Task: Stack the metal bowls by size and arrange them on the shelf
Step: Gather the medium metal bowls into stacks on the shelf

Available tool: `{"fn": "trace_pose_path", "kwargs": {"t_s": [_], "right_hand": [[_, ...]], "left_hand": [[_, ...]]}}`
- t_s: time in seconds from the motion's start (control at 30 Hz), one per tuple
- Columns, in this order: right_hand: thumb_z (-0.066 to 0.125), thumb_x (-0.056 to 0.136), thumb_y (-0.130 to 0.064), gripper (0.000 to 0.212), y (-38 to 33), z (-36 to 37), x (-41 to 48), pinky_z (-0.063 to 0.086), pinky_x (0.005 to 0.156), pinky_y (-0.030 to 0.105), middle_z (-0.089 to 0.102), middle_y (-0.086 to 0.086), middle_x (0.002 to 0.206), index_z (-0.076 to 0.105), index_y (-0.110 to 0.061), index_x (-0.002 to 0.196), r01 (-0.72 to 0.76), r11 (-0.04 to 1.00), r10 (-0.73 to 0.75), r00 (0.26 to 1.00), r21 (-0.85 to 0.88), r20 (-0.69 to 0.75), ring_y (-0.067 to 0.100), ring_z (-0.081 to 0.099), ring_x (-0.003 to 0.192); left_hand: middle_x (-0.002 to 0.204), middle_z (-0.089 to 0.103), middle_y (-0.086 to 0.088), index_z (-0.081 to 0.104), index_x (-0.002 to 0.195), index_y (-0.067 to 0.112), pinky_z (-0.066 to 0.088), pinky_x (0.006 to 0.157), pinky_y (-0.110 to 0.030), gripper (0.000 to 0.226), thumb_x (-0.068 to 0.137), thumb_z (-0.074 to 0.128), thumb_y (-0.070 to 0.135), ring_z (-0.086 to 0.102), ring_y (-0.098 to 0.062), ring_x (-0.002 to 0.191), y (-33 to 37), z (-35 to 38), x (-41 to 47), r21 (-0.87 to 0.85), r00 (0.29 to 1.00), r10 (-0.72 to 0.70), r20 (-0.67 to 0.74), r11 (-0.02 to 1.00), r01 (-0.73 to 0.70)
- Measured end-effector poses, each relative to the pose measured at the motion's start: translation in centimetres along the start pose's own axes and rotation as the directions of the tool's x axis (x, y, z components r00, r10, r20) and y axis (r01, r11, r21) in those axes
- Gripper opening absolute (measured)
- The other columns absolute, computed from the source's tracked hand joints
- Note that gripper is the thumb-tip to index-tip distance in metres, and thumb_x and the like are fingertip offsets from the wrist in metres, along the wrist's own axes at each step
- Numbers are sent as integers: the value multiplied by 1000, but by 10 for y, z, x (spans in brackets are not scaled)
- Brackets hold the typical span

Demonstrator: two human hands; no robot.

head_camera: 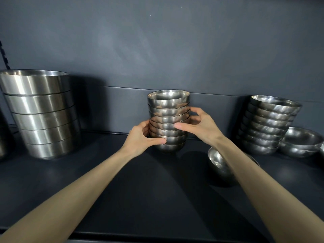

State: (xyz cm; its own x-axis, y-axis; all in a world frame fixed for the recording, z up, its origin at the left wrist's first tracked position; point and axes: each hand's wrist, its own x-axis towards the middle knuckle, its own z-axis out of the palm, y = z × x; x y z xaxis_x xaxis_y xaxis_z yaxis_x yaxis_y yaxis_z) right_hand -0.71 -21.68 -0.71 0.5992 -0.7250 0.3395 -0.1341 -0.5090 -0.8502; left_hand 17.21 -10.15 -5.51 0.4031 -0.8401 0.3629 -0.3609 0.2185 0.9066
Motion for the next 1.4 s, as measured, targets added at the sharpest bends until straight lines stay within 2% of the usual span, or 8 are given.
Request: {"fn": "trace_pose_path", "kwargs": {"t_s": [0.13, 0.27, 0.47, 0.83, 1.0, 1.13, 1.27, 1.4], "right_hand": [[81, 74, -33, 50, 0, 4, -2, 46, 76, 9, 67, -17, 98, 55, -25, 117, 16, 999, -15, 999, 29, -37, -2, 64, 93], [80, 76, -31, 51, 5, 6, -3, 48, 74, 7, 69, -16, 96, 55, -19, 119, 11, 999, -9, 999, 51, -47, -2, 66, 90], [79, 76, -30, 47, 3, 6, -1, 49, 81, 14, 70, -14, 92, 55, -19, 114, 18, 999, -16, 998, 32, -54, 1, 67, 89], [79, 76, -33, 44, 5, 4, -2, 48, 84, 16, 70, -16, 91, 57, -21, 111, 20, 1000, -20, 998, 2, -63, 2, 66, 93], [79, 75, -35, 47, 4, 4, -2, 48, 86, 19, 69, -14, 94, 56, -20, 113, 19, 1000, -20, 998, -14, -66, 6, 66, 97], [79, 76, -36, 47, 3, 3, -2, 46, 80, 13, 69, -13, 96, 56, -20, 113, 14, 1000, -15, 998, -13, -60, 4, 65, 96], [79, 76, -34, 45, 2, 2, -4, 44, 74, 8, 67, -19, 92, 55, -21, 112, 12, 1000, -13, 998, -8, -60, -4, 63, 92], [79, 76, -34, 45, 3, 3, -3, 45, 76, 10, 67, -17, 93, 54, -22, 111, 9, 1000, -9, 998, 0, -58, -2, 63, 94]], "left_hand": [[103, 70, 8, 56, 102, 33, 51, 95, -29, 56, 61, 87, 12, 67, -5, 99, -1, -1, -1, 0, 1000, 1, -5, 1000, -1], [103, 70, 4, 57, 100, 31, 52, 94, -31, 53, 61, 87, 11, 67, -13, 100, -1, 0, -1, 3, 1000, 10, -15, 1000, -10], [104, 70, 4, 57, 101, 31, 51, 96, -33, 53, 61, 87, 12, 67, -11, 100, -2, -1, 0, 3, 1000, 11, 2, 1000, -11], [105, 71, 3, 57, 111, 21, 50, 98, -36, 62, 59, 89, 11, 67, -10, 100, -6, -3, 5, 20, 1000, 5, 3, 1000, -5], [104, 71, 4, 57, 109, 25, 50, 98, -36, 61, 59, 89, 12, 67, -10, 100, -7, -4, 5, 36, 1000, 9, 14, 999, -9], [103, 71, 6, 57, 106, 29, 49, 99, -34, 60, 58, 90, 12, 67, -9, 101, -8, -5, 6, 53, 1000, 15, 14, 998, -16], [104, 71, 9, 56, 114, 22, 48, 100, -31, 66, 58, 90, 14, 66, -6, 102, -8, -5, 7, 73, 1000, 11, 23, 997, -12], [109, 69, 12, 54, 122, 20, 47, 101, -29, 72, 59, 90, 20, 64, -3, 104, -8, -5, 5, 73, 999, 3, 41, 997, -6]]}}
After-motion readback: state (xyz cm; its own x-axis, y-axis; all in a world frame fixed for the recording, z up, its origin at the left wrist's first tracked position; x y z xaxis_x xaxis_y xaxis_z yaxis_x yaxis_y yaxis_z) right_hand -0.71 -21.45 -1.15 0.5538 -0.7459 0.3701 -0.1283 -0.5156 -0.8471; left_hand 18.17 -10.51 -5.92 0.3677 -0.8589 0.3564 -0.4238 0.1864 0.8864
